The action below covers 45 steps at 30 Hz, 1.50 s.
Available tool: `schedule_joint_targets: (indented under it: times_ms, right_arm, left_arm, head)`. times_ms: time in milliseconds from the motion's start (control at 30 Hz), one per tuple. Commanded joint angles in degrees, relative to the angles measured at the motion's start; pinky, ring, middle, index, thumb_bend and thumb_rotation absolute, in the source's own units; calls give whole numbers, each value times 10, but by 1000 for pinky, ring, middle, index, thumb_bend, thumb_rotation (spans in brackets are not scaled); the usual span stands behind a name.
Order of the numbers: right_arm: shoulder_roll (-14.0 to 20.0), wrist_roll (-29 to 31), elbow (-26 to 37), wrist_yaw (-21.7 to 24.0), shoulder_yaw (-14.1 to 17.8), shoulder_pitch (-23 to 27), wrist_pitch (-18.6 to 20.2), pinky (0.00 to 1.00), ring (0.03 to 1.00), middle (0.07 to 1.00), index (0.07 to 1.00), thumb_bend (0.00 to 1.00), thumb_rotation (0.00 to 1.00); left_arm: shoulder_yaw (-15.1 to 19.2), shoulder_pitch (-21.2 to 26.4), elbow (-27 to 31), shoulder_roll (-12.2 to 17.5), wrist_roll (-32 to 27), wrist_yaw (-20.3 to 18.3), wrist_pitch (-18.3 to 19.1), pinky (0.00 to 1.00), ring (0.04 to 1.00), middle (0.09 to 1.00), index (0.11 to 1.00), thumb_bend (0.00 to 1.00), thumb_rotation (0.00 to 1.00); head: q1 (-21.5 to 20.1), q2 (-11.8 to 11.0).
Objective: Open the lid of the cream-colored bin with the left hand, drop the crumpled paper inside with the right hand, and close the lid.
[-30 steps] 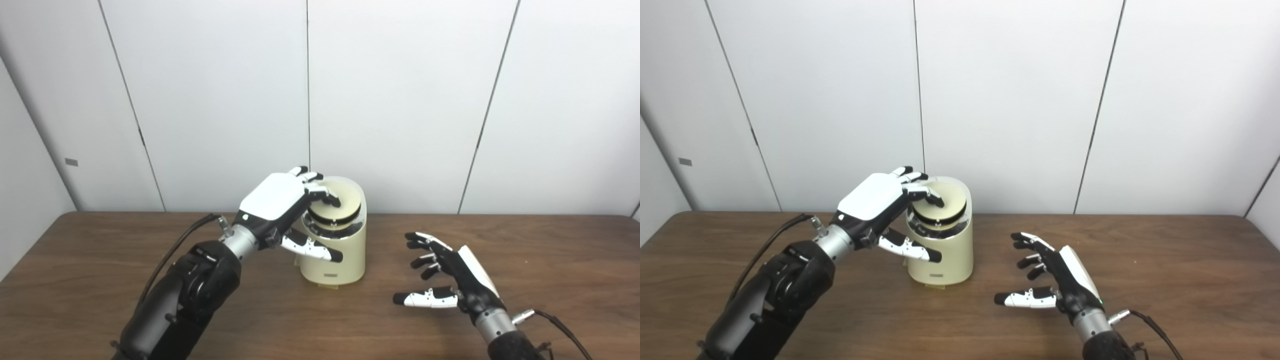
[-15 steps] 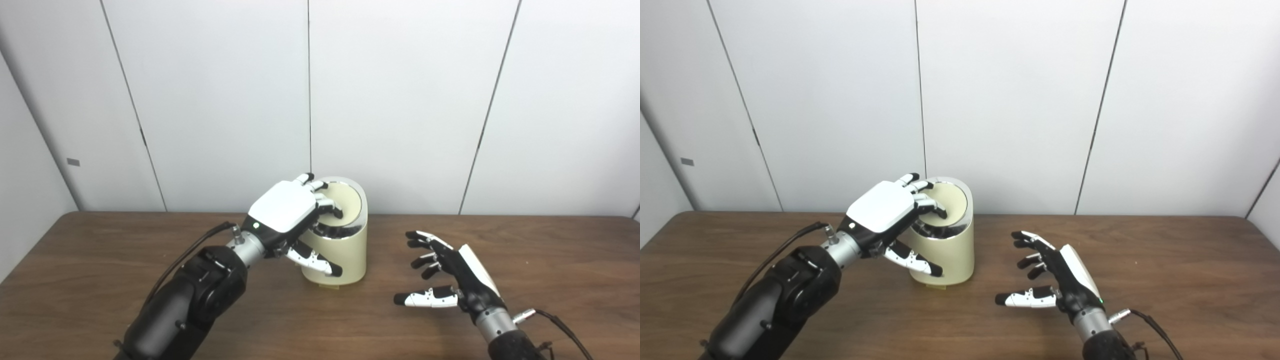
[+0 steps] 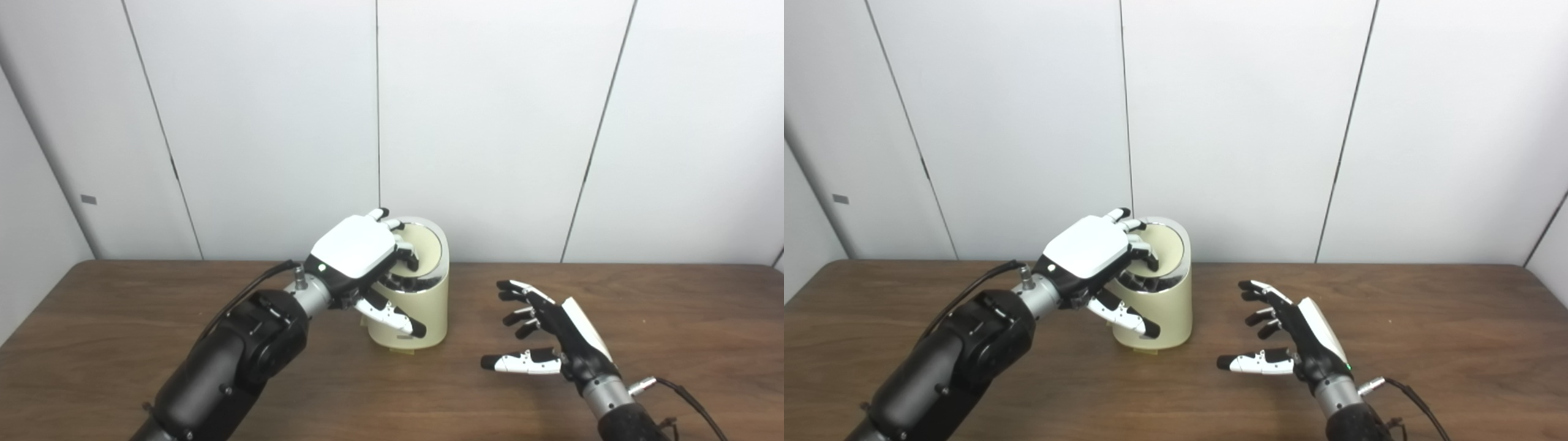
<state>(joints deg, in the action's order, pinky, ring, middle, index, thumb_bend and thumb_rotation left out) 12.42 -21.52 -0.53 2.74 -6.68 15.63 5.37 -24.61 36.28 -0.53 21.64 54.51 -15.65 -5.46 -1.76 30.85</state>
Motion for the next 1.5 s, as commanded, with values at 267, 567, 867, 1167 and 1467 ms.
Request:
schedule_joint_targets:
  times_ms: [267, 567, 867, 1167, 1467]
  right_arm:
    - [3, 1, 11, -8, 7, 20, -14, 543, 665, 813, 840, 860, 271]
    - [1, 3, 10, -10, 10, 21, -13, 541, 669, 813, 839, 861, 252]
    - [2, 5, 8, -15, 11, 13, -31, 549, 667, 802, 831, 852, 246]
    - [-3, 35, -19, -23, 23, -1, -84, 578, 691, 823, 829, 831, 175]
    - [-21, 64, -14, -32, 36, -14, -104, 597, 722, 839, 849, 837, 169]
  left_arm:
    - [116, -42, -20, -43, -111, 196, -79, 1000, 876, 732, 748, 784, 520]
    - [210, -117, -45, -123, -284, 253, -93, 802, 822, 804, 883, 727, 326]
    - [238, -193, -55, -153, -436, 185, -48, 776, 824, 859, 928, 736, 396]
    - [243, -212, -101, -145, -492, 149, -58, 645, 734, 749, 861, 804, 333]
    - [239, -216, -114, -134, -494, 133, -70, 693, 767, 783, 846, 814, 333]
  head:
    - [2, -2]
    - [4, -2]
    - [4, 2]
    - [2, 1]
    - [3, -1]
